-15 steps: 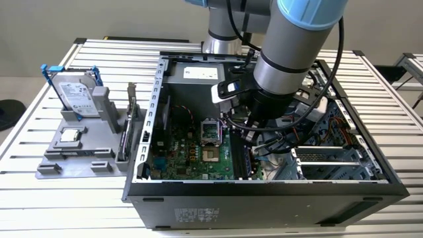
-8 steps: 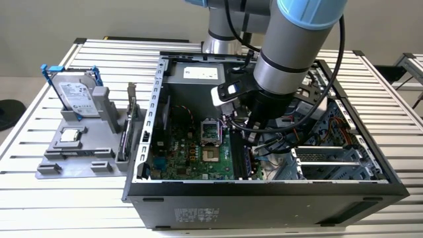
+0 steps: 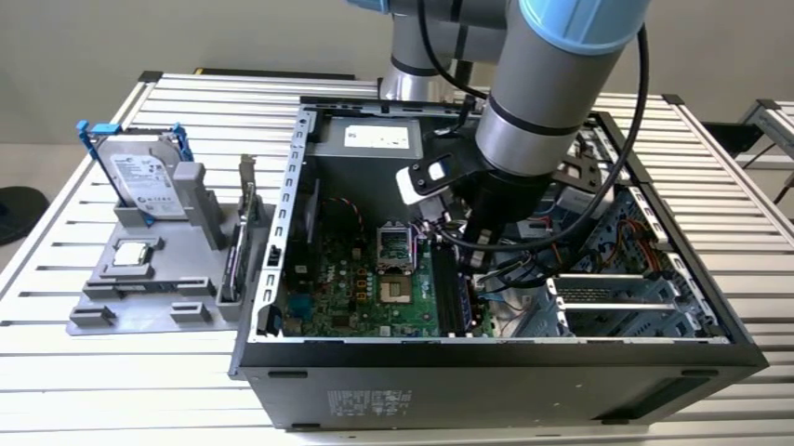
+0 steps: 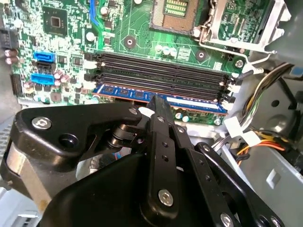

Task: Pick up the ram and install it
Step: 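Press down the ram until it locks into place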

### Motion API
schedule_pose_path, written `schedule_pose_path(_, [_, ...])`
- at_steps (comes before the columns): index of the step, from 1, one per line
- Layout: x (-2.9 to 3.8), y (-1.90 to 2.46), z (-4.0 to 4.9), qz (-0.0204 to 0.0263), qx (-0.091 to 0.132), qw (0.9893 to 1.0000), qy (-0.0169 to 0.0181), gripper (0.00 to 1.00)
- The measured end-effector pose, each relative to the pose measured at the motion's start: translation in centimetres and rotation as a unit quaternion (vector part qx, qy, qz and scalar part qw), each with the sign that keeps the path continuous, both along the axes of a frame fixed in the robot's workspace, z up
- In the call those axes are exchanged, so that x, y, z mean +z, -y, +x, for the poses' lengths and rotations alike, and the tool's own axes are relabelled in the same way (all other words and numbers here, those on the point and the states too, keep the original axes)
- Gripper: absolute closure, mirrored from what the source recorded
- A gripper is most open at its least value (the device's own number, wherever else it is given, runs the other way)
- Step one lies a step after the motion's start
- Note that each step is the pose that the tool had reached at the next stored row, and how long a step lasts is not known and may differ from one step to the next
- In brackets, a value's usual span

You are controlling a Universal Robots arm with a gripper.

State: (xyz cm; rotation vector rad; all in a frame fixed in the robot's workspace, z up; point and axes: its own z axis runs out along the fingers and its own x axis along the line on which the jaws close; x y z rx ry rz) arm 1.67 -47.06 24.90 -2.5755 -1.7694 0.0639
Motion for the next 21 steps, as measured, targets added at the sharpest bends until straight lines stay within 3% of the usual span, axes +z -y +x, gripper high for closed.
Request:
schedule_pose_path(5, [-0.07,-0.11,0.00,0.0004,0.025,0.9997,0.0000,1.00])
schedule_pose_path(11, [-0.14,-0.17,0.00,0.0010,0.058,0.9983,0.0000,1.00])
schedule_pose_path(16, [-0.19,-0.20,0.01,0.0017,0.083,0.9965,0.0000,1.00])
schedule_pose_path(21, [-0.23,-0.22,0.02,0.0022,0.111,0.9938,0.0000,1.00])
